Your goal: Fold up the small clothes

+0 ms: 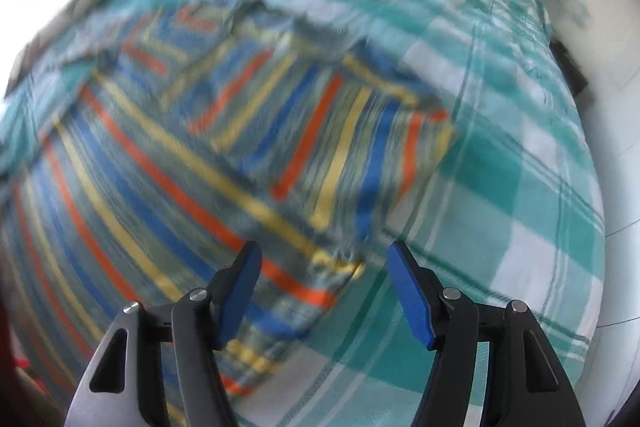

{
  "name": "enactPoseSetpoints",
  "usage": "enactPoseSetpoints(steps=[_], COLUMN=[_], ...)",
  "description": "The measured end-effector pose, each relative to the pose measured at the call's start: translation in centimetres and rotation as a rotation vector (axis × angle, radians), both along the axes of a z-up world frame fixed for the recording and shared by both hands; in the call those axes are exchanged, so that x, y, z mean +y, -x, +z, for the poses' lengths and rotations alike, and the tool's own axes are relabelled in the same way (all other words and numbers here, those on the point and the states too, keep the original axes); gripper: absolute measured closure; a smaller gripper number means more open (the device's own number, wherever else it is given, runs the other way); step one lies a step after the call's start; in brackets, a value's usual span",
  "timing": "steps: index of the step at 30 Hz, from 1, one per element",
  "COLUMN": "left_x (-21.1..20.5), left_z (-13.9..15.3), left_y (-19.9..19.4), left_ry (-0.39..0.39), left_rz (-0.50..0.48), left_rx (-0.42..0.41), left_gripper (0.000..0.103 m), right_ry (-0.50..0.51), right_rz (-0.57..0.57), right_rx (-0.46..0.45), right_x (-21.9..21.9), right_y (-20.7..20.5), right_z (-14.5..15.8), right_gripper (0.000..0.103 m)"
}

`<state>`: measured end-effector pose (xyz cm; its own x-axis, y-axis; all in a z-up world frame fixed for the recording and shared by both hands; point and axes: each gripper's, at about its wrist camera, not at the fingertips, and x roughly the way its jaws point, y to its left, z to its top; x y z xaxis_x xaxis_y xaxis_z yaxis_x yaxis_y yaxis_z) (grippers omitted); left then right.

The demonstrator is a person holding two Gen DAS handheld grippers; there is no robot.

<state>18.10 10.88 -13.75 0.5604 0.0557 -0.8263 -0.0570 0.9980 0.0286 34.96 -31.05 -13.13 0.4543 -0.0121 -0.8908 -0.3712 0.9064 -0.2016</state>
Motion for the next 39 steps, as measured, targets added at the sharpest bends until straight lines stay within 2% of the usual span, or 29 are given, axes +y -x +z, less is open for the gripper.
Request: enactPoseSetpoints(steps=[2, 4, 5, 7, 9, 12, 15, 16, 17, 18, 20, 21, 22, 23, 24, 25, 26, 28, 29, 30, 32, 33, 35, 36, 37, 38, 39], left_x=[-0.3, -0.6, -0.6, -0.5, -0.4, -0.4, -0.1, -0.1, -0.1, 0.0, 0.1, 0.2, 0.2, 0.2, 0.3, 0.4, 0.5, 0.8, 0.8, 0.9, 0.8, 0.7, 0.4, 0.3, 0.1, 0.1, 0.1], left_z=[-0.3, -0.2, -0.2, -0.4, -0.9, -1.0, -0.6, -0.6, -0.7, -0.8, -1.0, -1.0, -0.9, -0.8, -0.8, -0.8, -0.8, -0.9, -1.0, -1.0, -1.1, -1.1, -1.3, -1.4, -1.4, -1.4, -1.4], left_y=[-0.2, 0.0, 0.1, 0.1, -0.2, -0.3, 0.1, 0.0, 0.0, -0.2, -0.6, -0.7, -0.7, -0.7, -0.7, -0.6, -0.5, -0.6, -0.7, -0.8, -1.0, -1.2, -1.3, -1.3, -1.2, -1.1, -1.1], left_ry=[-0.017, -0.036, -0.038, -0.034, -0.037, -0.032, -0.019, -0.019, -0.019, -0.017, -0.006, -0.001, 0.0, -0.001, -0.002, -0.002, 0.002, 0.01, 0.012, 0.012, 0.014, 0.013, 0.005, -0.004, -0.013, -0.016, -0.017], left_rz=[-0.006, -0.01, -0.011, -0.013, -0.014, -0.014, -0.015, -0.013, -0.011, -0.007, 0.006, 0.012, 0.016, 0.02, 0.023, 0.027, 0.031, 0.037, 0.037, 0.037, 0.034, 0.032, 0.025, 0.022, 0.019, 0.018, 0.017], left_rx=[0.014, 0.009, 0.004, 0.011, 0.033, 0.046, 0.028, 0.026, 0.026, 0.029, 0.04, 0.043, 0.042, 0.039, 0.036, 0.035, 0.037, 0.042, 0.043, 0.043, 0.043, 0.045, 0.054, 0.056, 0.056, 0.055, 0.053], left_gripper=[0.002, 0.002, 0.002, 0.002, 0.002, 0.002, 0.002, 0.002, 0.002, 0.002, 0.002, 0.002, 0.002, 0.002, 0.002, 0.002, 0.002, 0.002, 0.002, 0.002, 0.002, 0.002, 0.002, 0.002, 0.002, 0.002, 0.002], right_ry=[-0.012, 0.059, -0.02, -0.109, -0.104, -0.083, -0.139, -0.186, -0.284, -0.357, -0.588, -0.692, -0.732, -0.658, -0.48, -0.361, -0.34, -0.349, -0.405, -0.503, -0.579, -0.569, -0.467, -0.402, -0.407, -0.409, -0.356], right_rz=[-0.099, -0.188, -0.246, -0.29, -0.247, -0.15, -0.15, -0.165, -0.195, -0.217, -0.274, -0.288, -0.295, -0.306, -0.332, -0.368, -0.417, -0.492, -0.474, -0.415, -0.321, -0.283, -0.287, -0.33, -0.361, -0.397, -0.447], right_rx=[-0.067, -0.105, -0.091, -0.095, -0.079, -0.003, -0.006, -0.009, 0.009, 0.031, 0.132, 0.217, 0.277, 0.289, 0.258, 0.222, 0.182, 0.103, 0.088, 0.117, 0.199, 0.236, 0.265, 0.264, 0.234, 0.195, 0.125], right_x=[-1.6, -4.1, -6.3, -8.2, -7.8, -7.7, -9.5, -9.3, -10.0, -10.3, -10.3, -9.6, -8.7, -7.9, -7.6, -8.0, -9.1, -10.4, -10.4, -9.7, -7.8, -6.8, -6.1, -6.7, -7.5, -8.2, -8.5], right_y=[-0.9, -1.3, -1.0, -0.2, -0.1, -0.4, -1.5, -1.7, -3.2, -4.5, -8.2, -10.1, -11.1, -12.1, -12.7, -13.3, -13.5, -13.3, -12.9, -12.4, -11.2, -10.6, -9.9, -9.6, -9.5, -9.1, -8.3], right_z=[-0.5, -1.6, -2.2, -1.6, -1.2, -0.3, 2.9, 3.5, 4.5, 4.8, 4.2, 2.8, 1.5, 0.1, -1.1, -1.9, -2.0, -0.5, 0.3, 1.0, 1.2, 0.7, -1.2, -2.5, -2.6, -2.2, -1.2], right_gripper=[0.041, 0.044, 0.043, 0.039, 0.039, 0.036, 0.036, 0.036, 0.039, 0.048, 0.053, 0.054, 0.057, 0.063, 0.064, 0.067, 0.088, 0.085, 0.085, 0.085, 0.081, 0.076, 0.072, 0.078, 0.085, 0.086, 0.073])
